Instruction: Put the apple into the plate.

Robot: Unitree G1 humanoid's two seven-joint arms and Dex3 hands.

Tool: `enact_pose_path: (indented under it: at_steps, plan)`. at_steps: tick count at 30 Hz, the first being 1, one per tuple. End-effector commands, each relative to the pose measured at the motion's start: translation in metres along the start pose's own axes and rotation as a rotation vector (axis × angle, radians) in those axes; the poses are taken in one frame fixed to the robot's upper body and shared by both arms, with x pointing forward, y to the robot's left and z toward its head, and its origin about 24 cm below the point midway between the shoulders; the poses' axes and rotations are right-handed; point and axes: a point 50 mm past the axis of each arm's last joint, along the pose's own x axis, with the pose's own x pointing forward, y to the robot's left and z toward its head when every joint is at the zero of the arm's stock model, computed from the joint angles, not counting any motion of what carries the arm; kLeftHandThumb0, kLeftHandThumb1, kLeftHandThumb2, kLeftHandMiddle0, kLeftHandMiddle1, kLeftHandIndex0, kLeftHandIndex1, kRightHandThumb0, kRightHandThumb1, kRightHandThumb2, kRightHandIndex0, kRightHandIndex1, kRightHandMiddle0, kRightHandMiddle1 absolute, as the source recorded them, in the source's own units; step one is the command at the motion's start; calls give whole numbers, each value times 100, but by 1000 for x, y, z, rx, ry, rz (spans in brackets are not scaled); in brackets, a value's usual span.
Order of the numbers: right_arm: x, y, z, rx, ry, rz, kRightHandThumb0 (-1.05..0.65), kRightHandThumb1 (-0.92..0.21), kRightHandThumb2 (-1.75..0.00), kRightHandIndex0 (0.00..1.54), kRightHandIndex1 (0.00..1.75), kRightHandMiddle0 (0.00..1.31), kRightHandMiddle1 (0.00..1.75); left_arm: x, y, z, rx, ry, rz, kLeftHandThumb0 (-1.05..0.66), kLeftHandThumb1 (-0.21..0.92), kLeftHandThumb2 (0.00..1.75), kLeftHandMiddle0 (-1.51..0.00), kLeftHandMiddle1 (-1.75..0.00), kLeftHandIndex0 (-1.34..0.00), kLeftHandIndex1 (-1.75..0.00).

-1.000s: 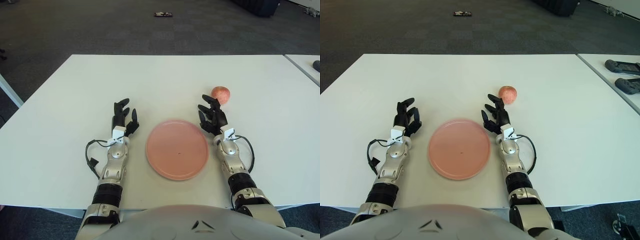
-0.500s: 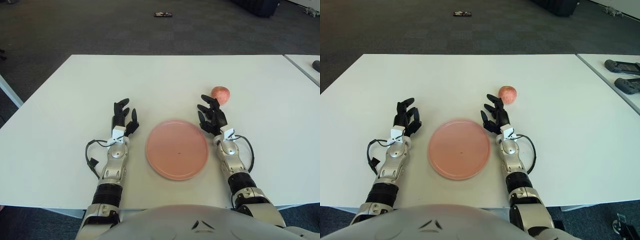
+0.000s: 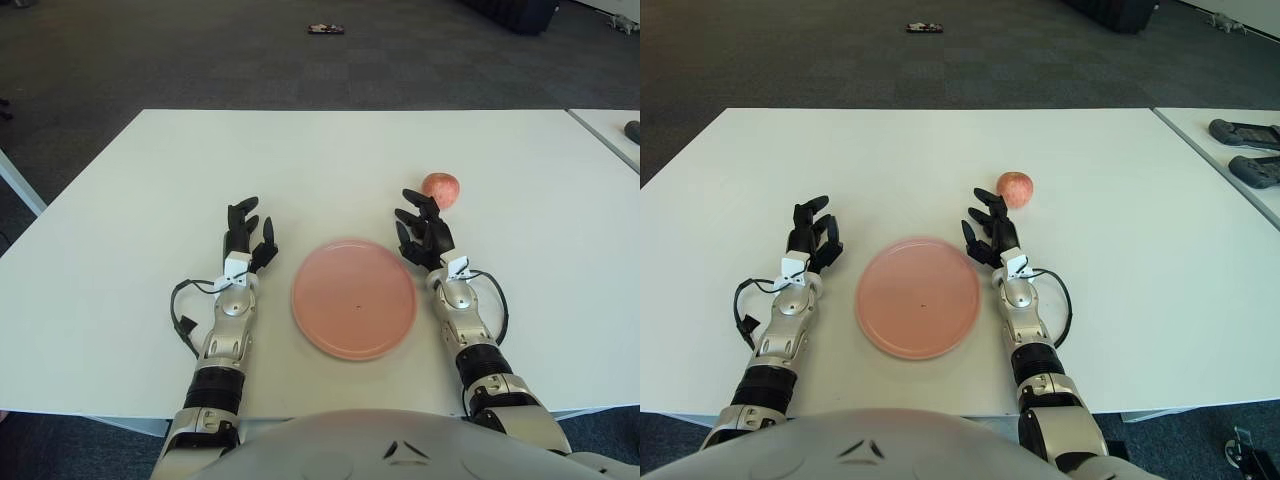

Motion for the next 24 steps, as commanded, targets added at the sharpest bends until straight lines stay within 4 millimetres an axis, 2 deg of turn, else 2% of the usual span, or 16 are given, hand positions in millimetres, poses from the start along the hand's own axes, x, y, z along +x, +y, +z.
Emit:
enact_pose_path:
  at_steps: [1, 7, 10, 14, 24]
  plan:
    - [-15, -1, -22, 11, 116, -15, -52, -82, -64, 15, 43, 0, 70, -2, 2, -5, 14, 22, 0, -84, 92, 73, -26, -64, 0, -94]
    - [-30, -9, 5, 31, 36, -55, -47, -76, -73, 17, 49, 0, 68, -1, 2, -3, 9, 21, -3, -83, 92, 71, -26, -64, 0, -94]
    - [-36, -25, 24, 47, -52, -57, -44, -71, -79, 17, 55, 0, 68, -1, 1, -2, 4, 24, 2, -83, 92, 70, -25, -63, 0, -93]
    - [-42, -33, 44, 58, -140, -59, -39, -65, -86, 15, 61, 0, 69, 0, 1, -1, 1, 21, 6, -83, 92, 70, -25, -63, 0, -92]
    - [-43, -36, 51, 66, -145, -56, -35, -61, -92, 13, 64, 0, 69, 2, -1, 1, 2, 11, 8, -84, 92, 71, -26, -62, 0, -94]
